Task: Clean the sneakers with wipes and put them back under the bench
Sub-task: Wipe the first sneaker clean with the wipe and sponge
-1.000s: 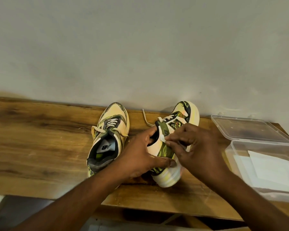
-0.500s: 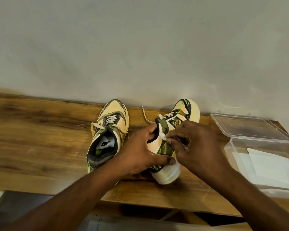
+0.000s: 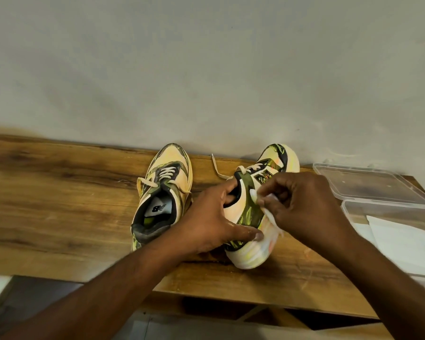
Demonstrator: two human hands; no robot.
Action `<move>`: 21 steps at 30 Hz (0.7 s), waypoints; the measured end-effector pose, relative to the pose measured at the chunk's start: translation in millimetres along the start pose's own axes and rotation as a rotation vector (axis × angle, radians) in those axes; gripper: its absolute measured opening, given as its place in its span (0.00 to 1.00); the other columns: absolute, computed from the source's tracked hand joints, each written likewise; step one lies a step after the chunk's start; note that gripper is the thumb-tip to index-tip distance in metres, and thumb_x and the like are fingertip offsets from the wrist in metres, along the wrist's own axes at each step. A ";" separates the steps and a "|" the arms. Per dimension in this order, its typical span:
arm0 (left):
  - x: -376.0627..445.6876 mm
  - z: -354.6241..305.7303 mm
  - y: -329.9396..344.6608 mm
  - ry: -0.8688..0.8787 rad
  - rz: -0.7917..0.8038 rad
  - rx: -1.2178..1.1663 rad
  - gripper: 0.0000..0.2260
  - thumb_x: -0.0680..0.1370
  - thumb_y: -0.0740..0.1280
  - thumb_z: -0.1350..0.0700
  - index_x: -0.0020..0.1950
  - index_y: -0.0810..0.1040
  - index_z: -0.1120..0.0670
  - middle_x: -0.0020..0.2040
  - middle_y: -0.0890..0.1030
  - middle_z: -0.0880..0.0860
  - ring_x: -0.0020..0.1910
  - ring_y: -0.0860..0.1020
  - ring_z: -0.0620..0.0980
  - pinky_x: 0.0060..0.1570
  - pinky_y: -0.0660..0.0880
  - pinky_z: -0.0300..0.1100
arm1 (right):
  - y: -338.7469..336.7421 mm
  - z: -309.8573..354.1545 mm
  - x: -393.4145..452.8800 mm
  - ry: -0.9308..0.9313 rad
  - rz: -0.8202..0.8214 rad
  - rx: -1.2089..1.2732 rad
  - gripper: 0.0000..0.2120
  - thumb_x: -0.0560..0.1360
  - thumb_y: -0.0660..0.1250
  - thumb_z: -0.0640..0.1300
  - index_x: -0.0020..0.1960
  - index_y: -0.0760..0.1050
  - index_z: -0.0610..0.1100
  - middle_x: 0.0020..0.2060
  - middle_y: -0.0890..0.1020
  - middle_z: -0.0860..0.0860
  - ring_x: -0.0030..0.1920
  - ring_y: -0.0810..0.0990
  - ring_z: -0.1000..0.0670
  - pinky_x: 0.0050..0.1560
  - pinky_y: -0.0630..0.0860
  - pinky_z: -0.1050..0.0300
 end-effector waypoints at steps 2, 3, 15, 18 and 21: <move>0.1 0.0 1.8 -0.007 -0.003 0.003 0.42 0.62 0.86 0.49 0.74 0.74 0.42 0.65 0.83 0.42 0.67 0.80 0.44 0.67 0.78 0.56 | -4.4 -2.0 2.9 0.011 -0.078 -0.038 0.09 0.72 0.80 0.40 0.50 0.88 0.50 0.41 0.87 0.57 0.39 0.82 0.61 0.43 0.80 0.62; -0.3 0.1 2.2 -0.006 -0.004 0.006 0.42 0.62 0.86 0.48 0.74 0.74 0.42 0.65 0.83 0.42 0.66 0.81 0.44 0.67 0.78 0.56 | -4.4 -0.6 3.1 0.008 -0.103 -0.035 0.09 0.72 0.80 0.39 0.50 0.88 0.50 0.42 0.87 0.56 0.40 0.82 0.62 0.44 0.80 0.63; -0.7 1.3 -0.4 -0.003 -0.021 0.002 0.41 0.64 0.87 0.55 0.74 0.75 0.44 0.65 0.83 0.43 0.65 0.81 0.43 0.66 0.79 0.54 | -9.2 4.6 1.5 -0.070 -0.133 -0.054 0.10 0.71 0.80 0.39 0.50 0.88 0.50 0.43 0.88 0.55 0.40 0.83 0.59 0.45 0.84 0.54; -1.6 1.2 -3.3 0.006 -0.029 -0.001 0.38 0.66 0.85 0.61 0.73 0.76 0.47 0.63 0.84 0.43 0.64 0.82 0.43 0.65 0.80 0.55 | 6.8 20.5 -6.5 -0.146 -0.025 0.024 0.09 0.71 0.80 0.39 0.49 0.89 0.50 0.42 0.87 0.58 0.40 0.83 0.59 0.41 0.82 0.62; -2.4 0.3 -3.1 0.021 -0.019 0.008 0.38 0.66 0.83 0.65 0.73 0.75 0.48 0.63 0.85 0.44 0.63 0.82 0.43 0.65 0.80 0.54 | 14.3 27.7 -12.0 -0.188 0.181 0.058 0.10 0.70 0.80 0.39 0.47 0.89 0.51 0.39 0.86 0.60 0.39 0.83 0.59 0.38 0.79 0.65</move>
Point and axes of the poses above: each hand's wrist, its own x-axis towards the middle knuckle, its own y-axis out of the palm, z = x × y, the point moved 7 cm from there along x, towards the middle knuckle
